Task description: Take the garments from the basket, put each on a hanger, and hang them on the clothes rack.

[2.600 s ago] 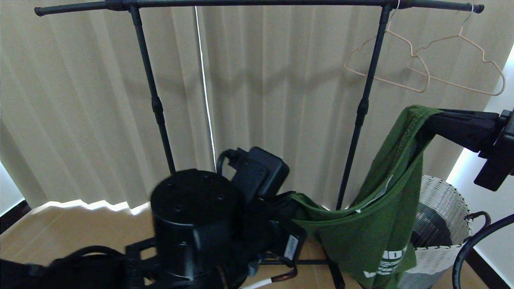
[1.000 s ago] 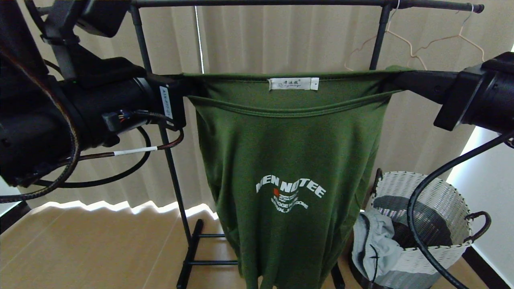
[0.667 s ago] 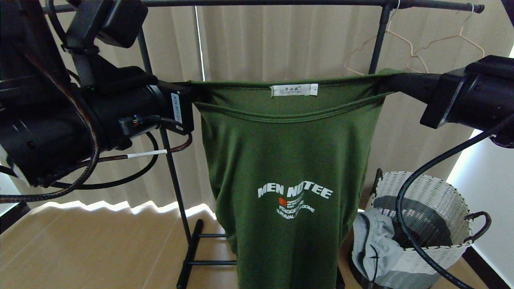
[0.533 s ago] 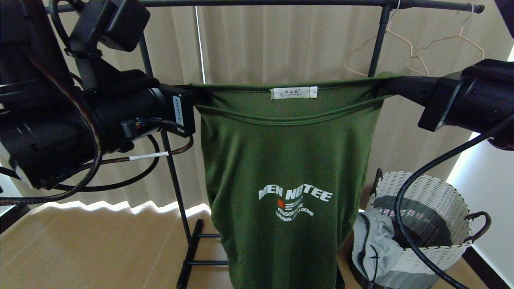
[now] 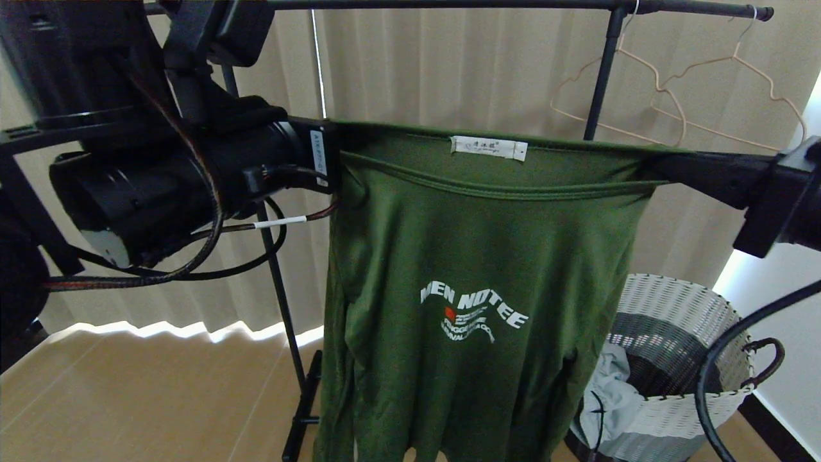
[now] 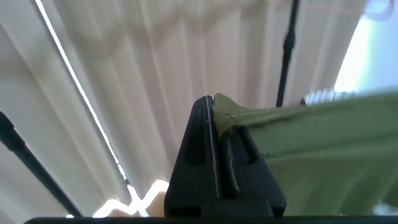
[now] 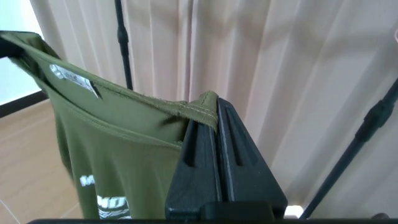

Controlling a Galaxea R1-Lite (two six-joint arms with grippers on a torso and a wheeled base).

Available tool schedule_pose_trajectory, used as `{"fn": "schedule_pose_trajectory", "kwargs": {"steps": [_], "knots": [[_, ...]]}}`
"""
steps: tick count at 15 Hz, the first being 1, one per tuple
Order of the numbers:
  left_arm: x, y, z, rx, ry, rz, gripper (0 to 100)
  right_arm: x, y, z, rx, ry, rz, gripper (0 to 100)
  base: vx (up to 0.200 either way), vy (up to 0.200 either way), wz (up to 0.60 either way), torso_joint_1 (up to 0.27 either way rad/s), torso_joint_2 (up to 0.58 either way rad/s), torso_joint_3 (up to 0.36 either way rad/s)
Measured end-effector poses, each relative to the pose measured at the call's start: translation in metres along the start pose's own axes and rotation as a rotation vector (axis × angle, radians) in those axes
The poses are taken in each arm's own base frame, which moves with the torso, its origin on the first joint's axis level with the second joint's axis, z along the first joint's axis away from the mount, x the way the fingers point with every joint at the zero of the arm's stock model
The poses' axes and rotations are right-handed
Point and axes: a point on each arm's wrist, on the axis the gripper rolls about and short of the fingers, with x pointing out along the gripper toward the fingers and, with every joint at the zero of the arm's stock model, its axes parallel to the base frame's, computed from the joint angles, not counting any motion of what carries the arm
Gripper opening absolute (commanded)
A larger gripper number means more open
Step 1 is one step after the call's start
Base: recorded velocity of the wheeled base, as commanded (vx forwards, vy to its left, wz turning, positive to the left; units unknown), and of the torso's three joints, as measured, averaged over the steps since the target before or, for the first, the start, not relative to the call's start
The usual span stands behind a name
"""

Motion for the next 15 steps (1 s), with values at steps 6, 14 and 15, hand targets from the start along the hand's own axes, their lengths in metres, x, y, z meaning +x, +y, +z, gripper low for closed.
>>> {"fn": "schedule_pose_trajectory", "kwargs": {"steps": [6, 14, 15], "knots": [[0.034, -0.012, 0.013, -0.027, -0.045, 0.058, 0, -0.038, 0.010, -0.011, -0.004, 0.021, 0.224, 0, 0.000, 0.000, 0.00, 0.000, 0.00, 0.000], [0.025, -0.016, -0.005, 0.006, 0.077, 0.036, 0, -0.036, 0.005, -0.009, -0.028, 0.004, 0.193, 0, 0.000, 0.000, 0.00, 0.000, 0.00, 0.000], [0.019, -0.014, -0.006, 0.013, 0.111, 0.031, 0, -0.030, 0.001, -0.007, -0.029, 0.006, 0.168, 0, 0.000, 0.000, 0.00, 0.000, 0.00, 0.000]]}}
